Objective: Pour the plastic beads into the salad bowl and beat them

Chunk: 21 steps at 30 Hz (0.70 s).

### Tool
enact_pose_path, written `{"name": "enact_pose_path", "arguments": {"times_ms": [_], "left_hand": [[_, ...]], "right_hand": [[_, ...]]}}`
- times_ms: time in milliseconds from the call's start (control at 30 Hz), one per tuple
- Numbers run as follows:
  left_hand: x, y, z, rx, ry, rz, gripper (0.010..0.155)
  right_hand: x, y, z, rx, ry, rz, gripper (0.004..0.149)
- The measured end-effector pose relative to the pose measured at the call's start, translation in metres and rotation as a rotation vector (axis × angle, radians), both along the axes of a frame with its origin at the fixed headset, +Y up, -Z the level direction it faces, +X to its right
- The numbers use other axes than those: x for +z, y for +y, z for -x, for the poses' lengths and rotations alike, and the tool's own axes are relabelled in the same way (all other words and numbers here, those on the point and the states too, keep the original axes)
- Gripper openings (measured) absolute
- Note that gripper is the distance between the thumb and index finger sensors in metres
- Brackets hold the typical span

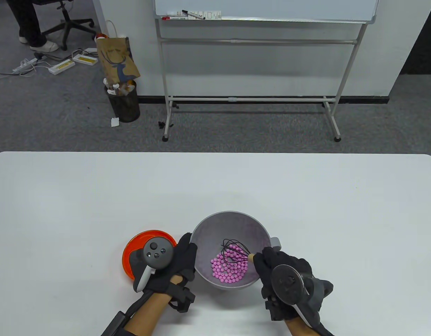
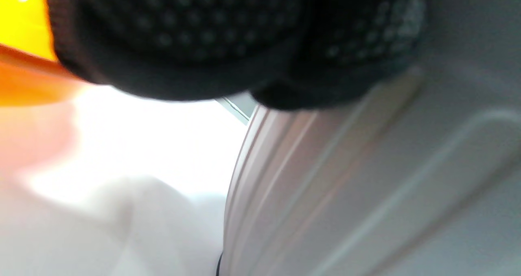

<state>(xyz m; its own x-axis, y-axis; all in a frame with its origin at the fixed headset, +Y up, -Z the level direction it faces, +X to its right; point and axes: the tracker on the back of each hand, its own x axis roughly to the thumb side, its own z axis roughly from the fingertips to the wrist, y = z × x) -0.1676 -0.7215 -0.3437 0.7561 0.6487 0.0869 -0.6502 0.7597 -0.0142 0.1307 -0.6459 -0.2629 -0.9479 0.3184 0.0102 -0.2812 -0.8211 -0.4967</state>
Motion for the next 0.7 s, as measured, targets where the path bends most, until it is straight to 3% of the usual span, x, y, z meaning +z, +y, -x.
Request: {"name": "enact_pose_path", "arguments": {"times_ms": [233,333,533,700], "left_hand": [[0.0,0.0,0.0,-0.005,0.001,-0.002,0.056],[0.0,0.0,0.0,-0.005,0.001,-0.001,0.056],[0.0,0.0,0.0,-0.003,0.003,-0.002,0.056],[0.0,0.0,0.0,-0.003,0.002,-0.002,0.056]], "right_hand": [[0.013,0.015,0.008,0.084,0.016,0.022,0.044],[0.014,0.02,0.007,-0.003,0.066,0.1,0.044],[0.001,0.002,0.001,-0.176,0.125,0.176,0.045],[-0.004,-0.005,0.0,-0.141,0.061,0.084,0.044]]}}
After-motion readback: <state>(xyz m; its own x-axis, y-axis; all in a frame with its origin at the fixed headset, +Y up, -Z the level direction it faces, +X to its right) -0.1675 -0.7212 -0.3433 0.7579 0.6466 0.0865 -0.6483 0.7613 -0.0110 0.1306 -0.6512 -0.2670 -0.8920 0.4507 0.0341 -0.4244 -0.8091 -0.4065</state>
